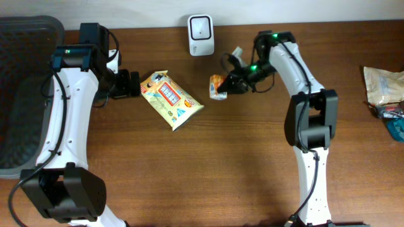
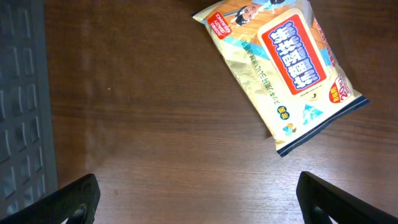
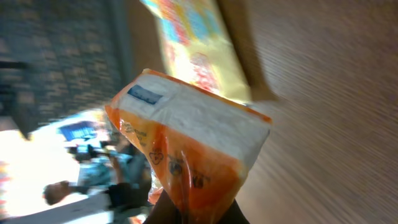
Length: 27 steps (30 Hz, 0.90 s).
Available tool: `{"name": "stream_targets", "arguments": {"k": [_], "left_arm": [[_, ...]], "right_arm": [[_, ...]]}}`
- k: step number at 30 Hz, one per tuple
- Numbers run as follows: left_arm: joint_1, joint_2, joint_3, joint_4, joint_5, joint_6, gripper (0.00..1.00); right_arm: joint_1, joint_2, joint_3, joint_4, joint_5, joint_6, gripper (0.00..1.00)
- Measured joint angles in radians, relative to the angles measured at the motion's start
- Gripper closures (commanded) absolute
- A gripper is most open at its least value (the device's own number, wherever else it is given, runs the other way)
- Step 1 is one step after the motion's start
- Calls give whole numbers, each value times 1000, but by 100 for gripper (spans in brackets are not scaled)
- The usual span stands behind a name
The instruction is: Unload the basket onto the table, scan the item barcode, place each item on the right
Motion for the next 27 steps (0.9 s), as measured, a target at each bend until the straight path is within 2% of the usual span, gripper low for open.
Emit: {"name": "stream_targets", "arguments": {"k": [8,18,22,27], "left_arm": [[0,0,0,0,0,0,1],[0,0,0,0,0,0,1],[0,0,0,0,0,0,1],[0,0,0,0,0,0,1]], "right_arm": [[-10,0,2,58,-269,-3,96],[-10,0,2,61,-315,-3,96],[-7,0,4,70,-196,31,96],[16,8,103,93,266,209,96]]}}
